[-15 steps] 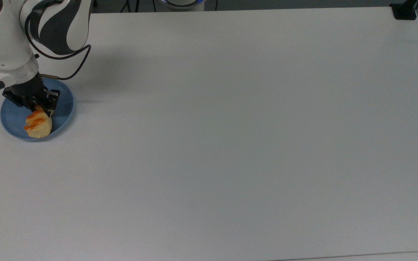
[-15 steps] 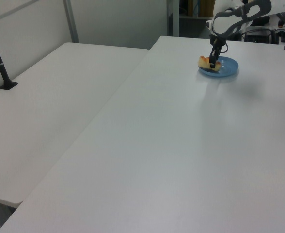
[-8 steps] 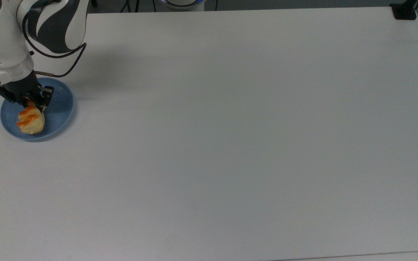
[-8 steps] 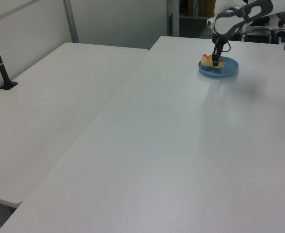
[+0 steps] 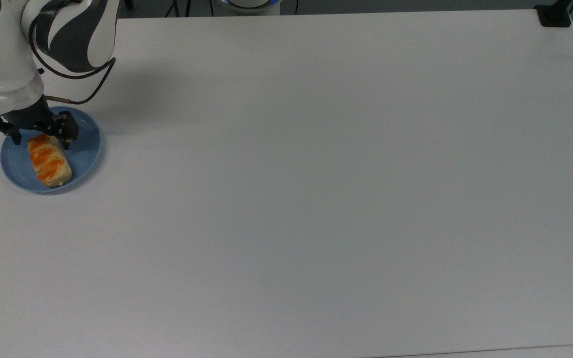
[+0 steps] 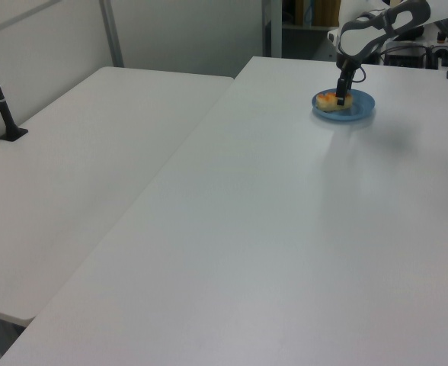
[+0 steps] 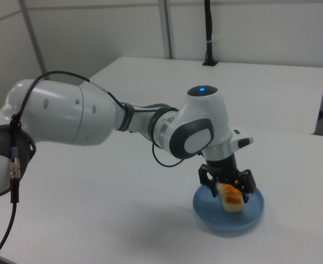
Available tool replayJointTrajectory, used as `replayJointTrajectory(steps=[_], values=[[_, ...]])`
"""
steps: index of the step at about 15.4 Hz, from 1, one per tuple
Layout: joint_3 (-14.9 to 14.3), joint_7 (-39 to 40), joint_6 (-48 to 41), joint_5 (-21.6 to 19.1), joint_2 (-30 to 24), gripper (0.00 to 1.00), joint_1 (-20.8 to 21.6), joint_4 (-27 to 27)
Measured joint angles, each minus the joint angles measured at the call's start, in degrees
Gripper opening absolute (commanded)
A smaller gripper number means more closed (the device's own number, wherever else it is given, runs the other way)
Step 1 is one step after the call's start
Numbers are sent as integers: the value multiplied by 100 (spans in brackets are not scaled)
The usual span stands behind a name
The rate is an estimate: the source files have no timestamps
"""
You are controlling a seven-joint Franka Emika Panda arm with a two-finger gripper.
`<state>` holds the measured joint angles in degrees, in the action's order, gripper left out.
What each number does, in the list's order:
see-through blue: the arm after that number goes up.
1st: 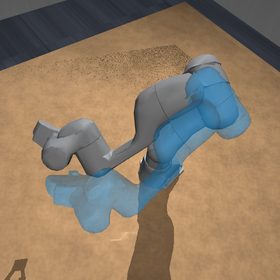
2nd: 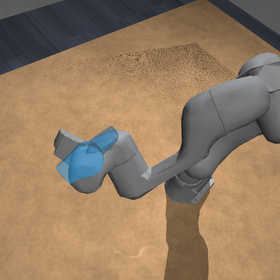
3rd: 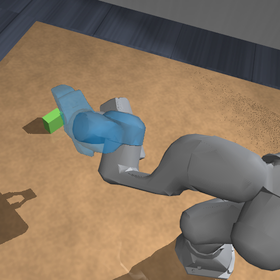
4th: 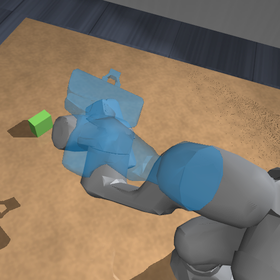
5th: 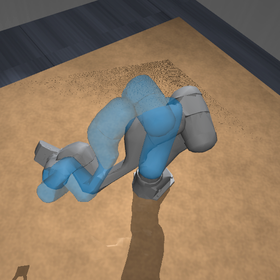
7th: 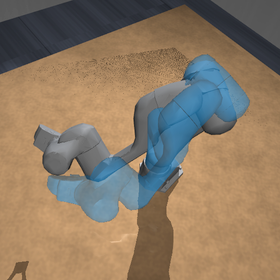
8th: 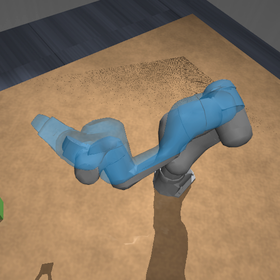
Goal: Put the bread onto the plate
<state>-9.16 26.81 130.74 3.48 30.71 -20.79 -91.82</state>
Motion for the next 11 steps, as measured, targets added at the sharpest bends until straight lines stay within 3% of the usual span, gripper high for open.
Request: replayJointTrajectory(steps=[4,7,11], values=[[6,-1318,-611,-1,-449,100,15,17],[34,-2324,-1561,-1,-1246,100,128,22],[48,-2560,-2662,-209,-2178,100,454,19]])
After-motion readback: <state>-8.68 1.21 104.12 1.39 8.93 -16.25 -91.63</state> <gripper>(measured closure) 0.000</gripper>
